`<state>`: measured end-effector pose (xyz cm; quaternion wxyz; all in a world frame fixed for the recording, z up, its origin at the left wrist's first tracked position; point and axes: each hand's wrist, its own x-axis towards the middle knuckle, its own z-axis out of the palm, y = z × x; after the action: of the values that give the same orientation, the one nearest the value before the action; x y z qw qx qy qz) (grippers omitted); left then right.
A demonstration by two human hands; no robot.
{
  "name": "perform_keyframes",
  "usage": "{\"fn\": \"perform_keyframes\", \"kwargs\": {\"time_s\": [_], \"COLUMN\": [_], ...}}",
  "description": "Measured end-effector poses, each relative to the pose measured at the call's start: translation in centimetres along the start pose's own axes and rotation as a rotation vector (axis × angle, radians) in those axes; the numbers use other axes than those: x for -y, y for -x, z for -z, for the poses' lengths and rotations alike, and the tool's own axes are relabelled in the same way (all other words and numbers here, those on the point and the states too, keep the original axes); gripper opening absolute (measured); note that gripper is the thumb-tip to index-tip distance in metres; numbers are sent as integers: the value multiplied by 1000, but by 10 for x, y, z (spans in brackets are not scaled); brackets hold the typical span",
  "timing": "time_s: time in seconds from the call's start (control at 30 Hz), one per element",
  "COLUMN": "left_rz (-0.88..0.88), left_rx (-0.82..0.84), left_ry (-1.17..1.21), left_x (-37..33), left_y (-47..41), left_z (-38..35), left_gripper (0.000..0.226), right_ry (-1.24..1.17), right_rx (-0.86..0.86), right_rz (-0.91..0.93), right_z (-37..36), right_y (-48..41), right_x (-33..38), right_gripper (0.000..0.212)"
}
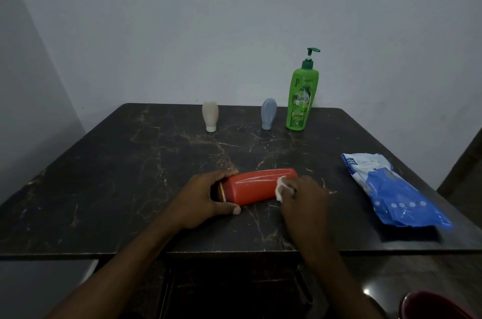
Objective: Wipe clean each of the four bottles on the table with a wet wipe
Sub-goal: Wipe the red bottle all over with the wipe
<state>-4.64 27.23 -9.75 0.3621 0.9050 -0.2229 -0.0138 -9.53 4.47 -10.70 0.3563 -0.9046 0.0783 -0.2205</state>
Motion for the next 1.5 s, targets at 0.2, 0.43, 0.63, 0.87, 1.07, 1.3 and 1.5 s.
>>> {"fn": "perform_keyframes", "kwargs": {"time_s": [0.2, 0.43, 0.63, 0.87, 1.07, 1.3, 1.5], "left_rz": [-45, -13, 2, -24, -15, -15, -12], "left_rx": [-42, -13, -9, -53, -67, -43, -62], "left_ry": [-29, -15, -15, -8, 20, 16, -8], "left_x": [0, 1, 0, -1, 3, 3, -3], "left_y": [1, 0, 1, 1, 1, 2, 5], "left_z": [-1, -1, -1, -2, -3, -3, -2], "left_gripper": [85, 91, 92, 85, 85, 86, 84], "right_ry": [29, 37, 54, 31, 8, 34, 25], "right_rx": [80, 36, -31, 106, 134, -25, -19], "right_rz": [333, 177, -31, 264, 344, -10, 54], "right_z": [-33, -3, 9, -25, -22, 15, -1], "right_y": [41, 8, -10, 26, 19, -18, -12], "right_x": [46, 9, -13, 46, 41, -11, 17], "right_gripper": [26, 24, 24, 29, 27, 24, 20]}}
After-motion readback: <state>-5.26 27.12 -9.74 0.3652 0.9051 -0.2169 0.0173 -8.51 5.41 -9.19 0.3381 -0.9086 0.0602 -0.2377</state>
